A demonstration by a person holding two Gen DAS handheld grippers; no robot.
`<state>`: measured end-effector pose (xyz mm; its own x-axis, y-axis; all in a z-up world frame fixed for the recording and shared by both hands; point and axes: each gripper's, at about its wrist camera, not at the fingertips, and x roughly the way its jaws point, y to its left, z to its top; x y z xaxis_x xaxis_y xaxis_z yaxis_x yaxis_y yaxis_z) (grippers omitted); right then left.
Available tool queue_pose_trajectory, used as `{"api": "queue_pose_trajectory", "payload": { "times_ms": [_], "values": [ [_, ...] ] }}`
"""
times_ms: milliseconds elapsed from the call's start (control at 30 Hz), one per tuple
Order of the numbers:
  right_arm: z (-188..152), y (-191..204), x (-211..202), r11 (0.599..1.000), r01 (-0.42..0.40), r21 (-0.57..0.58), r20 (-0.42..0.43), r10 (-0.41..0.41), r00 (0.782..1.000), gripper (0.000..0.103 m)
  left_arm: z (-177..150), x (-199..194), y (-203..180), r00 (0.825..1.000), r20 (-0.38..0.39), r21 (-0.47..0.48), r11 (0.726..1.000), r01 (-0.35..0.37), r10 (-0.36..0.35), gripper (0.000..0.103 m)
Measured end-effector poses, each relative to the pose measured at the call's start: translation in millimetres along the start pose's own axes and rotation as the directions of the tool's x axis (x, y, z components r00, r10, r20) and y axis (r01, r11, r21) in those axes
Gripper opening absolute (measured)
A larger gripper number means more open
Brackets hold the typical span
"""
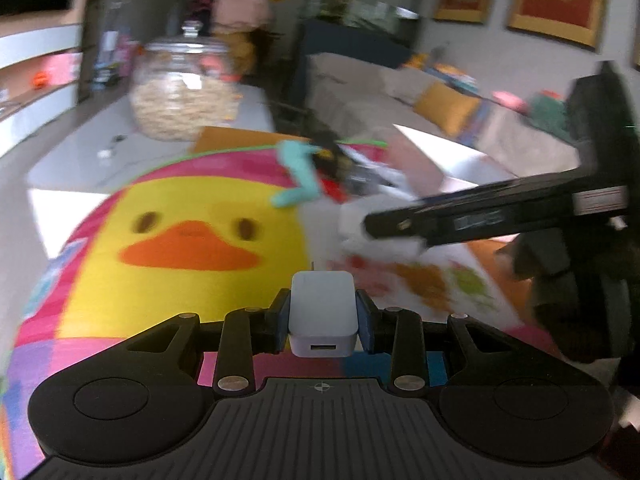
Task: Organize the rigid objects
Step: 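Grasp the white USB-C box with the right gripper while left drops charger into pink box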
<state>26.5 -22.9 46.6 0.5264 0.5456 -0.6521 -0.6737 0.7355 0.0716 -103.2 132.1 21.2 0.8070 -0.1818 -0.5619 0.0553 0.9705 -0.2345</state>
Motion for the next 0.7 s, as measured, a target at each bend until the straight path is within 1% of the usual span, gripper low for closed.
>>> {"api": "queue_pose_trajectory", "payload": {
  "times_ms": [67, 133, 167, 233, 300, 367, 433, 533, 600, 633, 700],
  "values": [
    [-18, -10, -40, 0.997, 0.074, 0.038, 0.060, -0.076, 0.995, 0.069, -1, 2, -17, 0.996, -0.034, 0.041, 0.995, 0.086, -0.084, 0.037],
    [-36, -22, -74, 0.986, 0.147, 0.080, 0.113, -0.156, 0.981, 0.069, 1, 5, -37, 0.988, -0.062, 0.103, 0.983, 0.149, -0.144, 0.037],
    [-49, -31, -96, 0.974, 0.194, 0.115, 0.140, -0.209, 0.968, 0.069, 3, 4, -49, 0.985, -0.071, 0.136, 0.976, 0.168, -0.159, 0.037],
    [-64, -49, -124, 0.949, 0.257, 0.184, 0.159, -0.287, 0.945, 0.069, 14, 5, -69, 0.978, -0.076, 0.192, 0.960, 0.204, -0.192, 0.037],
    [-77, -63, -147, 0.925, 0.296, 0.238, 0.175, -0.341, 0.924, 0.069, 29, 6, -88, 0.970, -0.067, 0.226, 0.944, 0.242, -0.232, 0.037],
    [-84, -75, -163, 0.908, 0.330, 0.259, 0.196, -0.384, 0.902, 0.069, 48, 8, -106, 0.962, -0.049, 0.264, 0.925, 0.272, -0.269, 0.037],
    [-88, -84, -171, 0.900, 0.340, 0.274, 0.216, -0.402, 0.890, 0.069, 71, 17, -128, 0.956, -0.025, 0.317, 0.905, 0.283, -0.291, 0.037],
    [-93, -96, -177, 0.888, 0.337, 0.314, 0.240, -0.417, 0.877, 0.069, 105, 41, -154, 0.962, -0.009, 0.369, 0.894, 0.255, -0.271, 0.037],
    [-100, -102, -178, 0.888, 0.321, 0.330, 0.247, -0.409, 0.878, 0.069, 127, 57, -163, 0.967, 0.023, 0.365, 0.903, 0.227, -0.253, 0.037],
    [-101, -105, -177, 0.886, 0.322, 0.334, 0.238, -0.410, 0.881, 0.069, 140, 69, -165, 0.969, 0.054, 0.344, 0.915, 0.209, -0.242, 0.037],
    [-102, -105, -172, 0.883, 0.328, 0.335, 0.231, -0.415, 0.880, 0.069, 158, 86, -168, 0.963, 0.116, 0.278, 0.939, 0.204, -0.244, 0.037]
  ]
}}
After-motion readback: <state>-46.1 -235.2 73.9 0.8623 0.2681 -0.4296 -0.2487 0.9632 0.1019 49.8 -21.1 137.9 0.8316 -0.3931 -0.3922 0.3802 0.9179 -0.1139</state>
